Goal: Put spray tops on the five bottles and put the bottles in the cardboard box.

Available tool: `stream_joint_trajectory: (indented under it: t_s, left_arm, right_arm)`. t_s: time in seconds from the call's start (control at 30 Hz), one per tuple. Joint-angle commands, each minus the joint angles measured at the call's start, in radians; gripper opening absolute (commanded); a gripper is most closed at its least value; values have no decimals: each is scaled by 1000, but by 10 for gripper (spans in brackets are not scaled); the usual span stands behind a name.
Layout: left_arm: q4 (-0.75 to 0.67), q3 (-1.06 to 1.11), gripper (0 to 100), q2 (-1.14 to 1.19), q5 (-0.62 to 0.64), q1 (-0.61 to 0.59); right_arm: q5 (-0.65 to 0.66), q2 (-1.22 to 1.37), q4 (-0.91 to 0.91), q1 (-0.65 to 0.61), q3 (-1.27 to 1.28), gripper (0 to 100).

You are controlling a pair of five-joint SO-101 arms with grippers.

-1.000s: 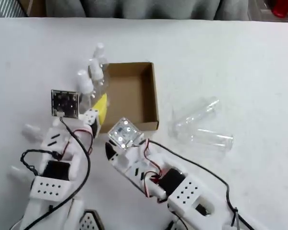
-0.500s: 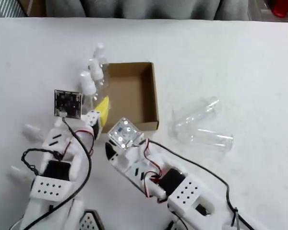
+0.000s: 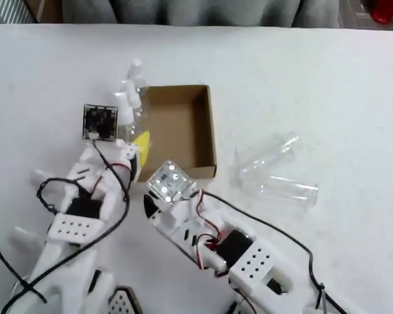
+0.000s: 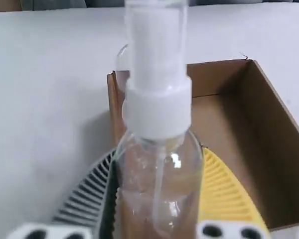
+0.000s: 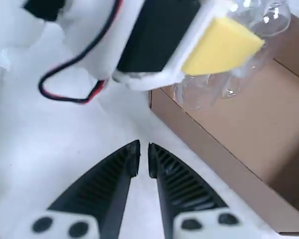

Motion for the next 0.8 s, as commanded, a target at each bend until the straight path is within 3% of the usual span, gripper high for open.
stream_joint_trajectory:
  t_s: [0.0, 0.3, 0.77]
  left_arm:
    - [-51, -69, 20, 22, -12, -13]
    - [-195, 18, 20, 61, -6, -8]
    - [-129, 23, 20, 62, -12, -4]
  right_arm:
    - [0, -8, -2, 8, -61, 15]
    - [0, -8, -2, 8, -61, 15]
    - [0, -8, -2, 8, -60, 15]
